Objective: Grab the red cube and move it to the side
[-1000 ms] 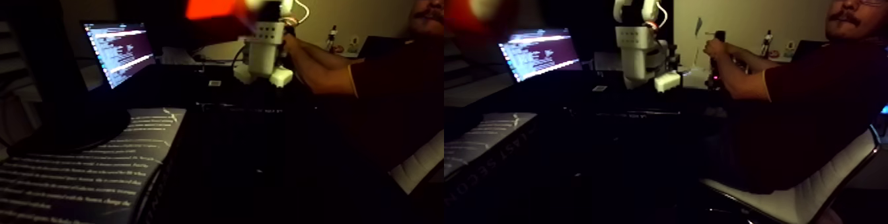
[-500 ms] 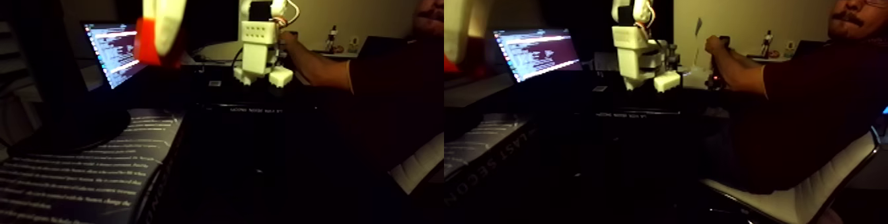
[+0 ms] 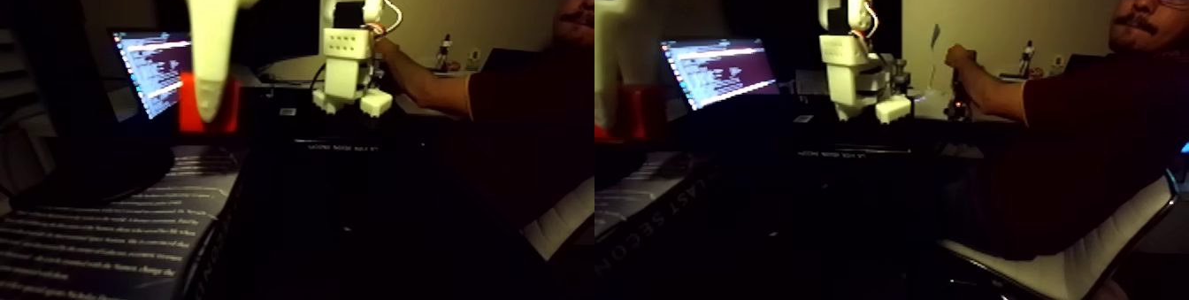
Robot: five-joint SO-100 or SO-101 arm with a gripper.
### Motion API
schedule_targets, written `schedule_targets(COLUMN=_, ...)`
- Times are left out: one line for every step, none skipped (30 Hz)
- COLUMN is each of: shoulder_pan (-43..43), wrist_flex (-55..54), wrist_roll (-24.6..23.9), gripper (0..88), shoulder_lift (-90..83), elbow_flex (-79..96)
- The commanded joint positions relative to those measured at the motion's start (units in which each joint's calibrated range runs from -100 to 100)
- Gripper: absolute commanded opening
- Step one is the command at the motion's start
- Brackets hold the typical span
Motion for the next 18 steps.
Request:
schedule_targets(shoulder_pan=-0.2, wrist_flex=0.4, wrist_roll=-1.3, gripper=13.2, shoulder_lift=2.8, elbow_flex=-5.6)
schedule_targets(shoulder_pan=-0.1, wrist_flex=0.5, wrist_roll=-1.3, gripper=13.2, shoulder_lift=4.1, elbow_flex=-6.3)
schedule_targets(shoulder_pan=0.1, wrist_flex=0.7, wrist_roll=-1.4, gripper=13.2, shoulder_lift=5.3, elbow_flex=-6.9)
schedule_targets(shoulder_pan=0.2, wrist_flex=0.8, wrist_roll=-1.4, gripper=13.2, shoulder_lift=6.5, elbow_flex=-7.3)
schedule_targets(shoulder_pan=0.3, wrist_flex=0.8, wrist_roll=-1.5, gripper=13.2, shoulder_lift=7.7, elbow_flex=-7.7)
schedule_targets(shoulder_pan=0.3, wrist_flex=0.4, wrist_roll=-2.0, gripper=13.2, shoulder_lift=8.7, elbow_flex=-8.1)
schedule_targets(shoulder_pan=0.6, wrist_flex=0.0, wrist_roll=-2.3, gripper=13.2, shoulder_lift=9.6, elbow_flex=-8.5)
schedule_targets(shoulder_pan=0.7, wrist_flex=-0.2, wrist_roll=-2.4, gripper=13.2, shoulder_lift=10.6, elbow_flex=-9.0)
schedule_targets(shoulder_pan=0.9, wrist_flex=-0.3, wrist_roll=-2.5, gripper=13.2, shoulder_lift=11.6, elbow_flex=-9.5)
schedule_targets(shoulder_pan=1.0, wrist_flex=-0.7, wrist_roll=-2.8, gripper=13.2, shoulder_lift=12.4, elbow_flex=-9.8)
schedule_targets(shoulder_pan=1.1, wrist_flex=-0.7, wrist_roll=-3.2, gripper=13.2, shoulder_lift=13.2, elbow_flex=-10.3)
schedule_targets(shoulder_pan=1.3, wrist_flex=-0.7, wrist_roll=-3.6, gripper=13.2, shoulder_lift=13.8, elbow_flex=-10.8)
schedule_targets(shoulder_pan=1.6, wrist_flex=-0.7, wrist_roll=-3.8, gripper=13.2, shoulder_lift=14.3, elbow_flex=-11.5)
schedule_targets(shoulder_pan=1.7, wrist_flex=-0.7, wrist_roll=-4.0, gripper=13.2, shoulder_lift=14.8, elbow_flex=-12.1)
schedule_targets(shoulder_pan=1.7, wrist_flex=-0.8, wrist_roll=-4.3, gripper=13.2, shoulder_lift=15.2, elbow_flex=-12.9)
schedule_targets(shoulder_pan=1.8, wrist_flex=-1.2, wrist_roll=-4.7, gripper=13.2, shoulder_lift=15.5, elbow_flex=-13.4)
schedule_targets(shoulder_pan=2.2, wrist_flex=-1.8, wrist_roll=-5.2, gripper=13.2, shoulder_lift=15.8, elbow_flex=-13.8)
schedule_targets(shoulder_pan=2.6, wrist_flex=-2.4, wrist_roll=-5.7, gripper=13.2, shoulder_lift=16.0, elbow_flex=-14.1)
